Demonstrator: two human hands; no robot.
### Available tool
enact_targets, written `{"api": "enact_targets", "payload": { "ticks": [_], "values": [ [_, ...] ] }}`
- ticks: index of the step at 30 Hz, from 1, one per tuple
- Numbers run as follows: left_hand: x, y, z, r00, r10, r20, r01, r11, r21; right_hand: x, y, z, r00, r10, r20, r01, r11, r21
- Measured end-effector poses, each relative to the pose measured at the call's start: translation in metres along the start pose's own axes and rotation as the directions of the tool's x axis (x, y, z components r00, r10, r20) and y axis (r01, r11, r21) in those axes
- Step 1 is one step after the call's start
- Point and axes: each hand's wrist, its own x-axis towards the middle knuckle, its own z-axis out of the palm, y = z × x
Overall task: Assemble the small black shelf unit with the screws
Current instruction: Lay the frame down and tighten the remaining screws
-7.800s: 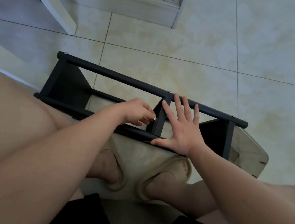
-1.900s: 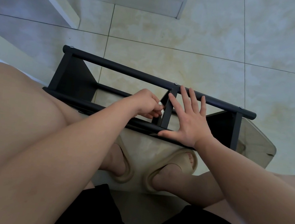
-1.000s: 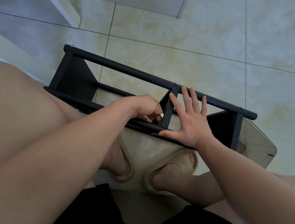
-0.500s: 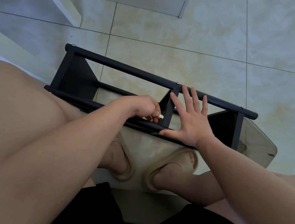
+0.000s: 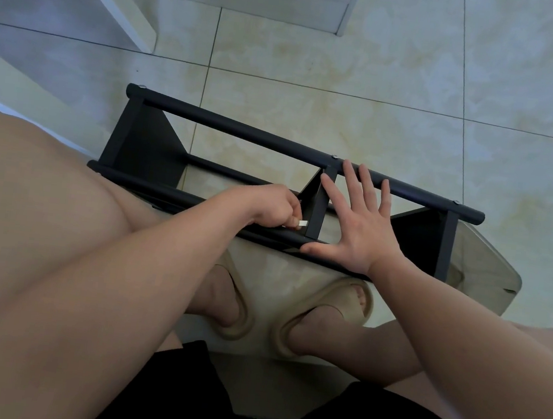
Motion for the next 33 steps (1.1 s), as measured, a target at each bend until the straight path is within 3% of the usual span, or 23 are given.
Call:
{"api": "enact_targets", "payload": {
  "ticks": [7,9,11,16,21,24,26,29,33],
  "values": [
    [-0.006,0.005,-0.002,0.999,-0.039,-0.018,0.041,0.996,0.077,0.001,0.001,-0.001,1.000,-0.009,0.022,0.009,1.000,0.006],
    [-0.012,0.012,-0.011,0.996,-0.083,-0.042,0.091,0.962,0.259,0.004,0.002,-0.005,0.999,-0.004,0.054,0.003,1.000,0.013],
    [-0.017,0.020,-0.027,0.983,-0.099,-0.157,0.154,0.909,0.388,0.007,0.009,-0.012,0.995,-0.017,0.099,0.012,0.999,0.048],
    [-0.007,0.046,-0.063,0.907,0.139,-0.398,0.039,0.912,0.408,0.019,0.037,-0.038,0.997,0.031,0.073,-0.045,0.979,0.199],
    [0.022,0.060,-0.078,0.851,0.229,-0.473,0.045,0.865,0.500,0.049,0.057,-0.046,0.964,0.190,0.186,-0.215,0.969,0.120],
    [0.036,0.061,-0.084,0.895,0.091,-0.438,0.117,0.897,0.426,0.054,0.061,-0.043,0.959,0.229,0.168,-0.246,0.965,0.088],
    [0.040,0.060,-0.084,0.932,0.025,-0.361,0.156,0.873,0.463,0.056,0.061,-0.043,0.961,0.225,0.163,-0.235,0.971,0.042],
    [0.038,0.061,-0.084,0.952,0.030,-0.304,0.141,0.839,0.526,0.055,0.058,-0.049,0.965,0.213,0.150,-0.208,0.977,-0.051],
    [0.030,0.066,-0.095,0.924,0.085,-0.374,0.112,0.872,0.476,0.054,0.054,-0.064,0.980,0.199,0.012,-0.196,0.973,-0.126]
  ]
}}
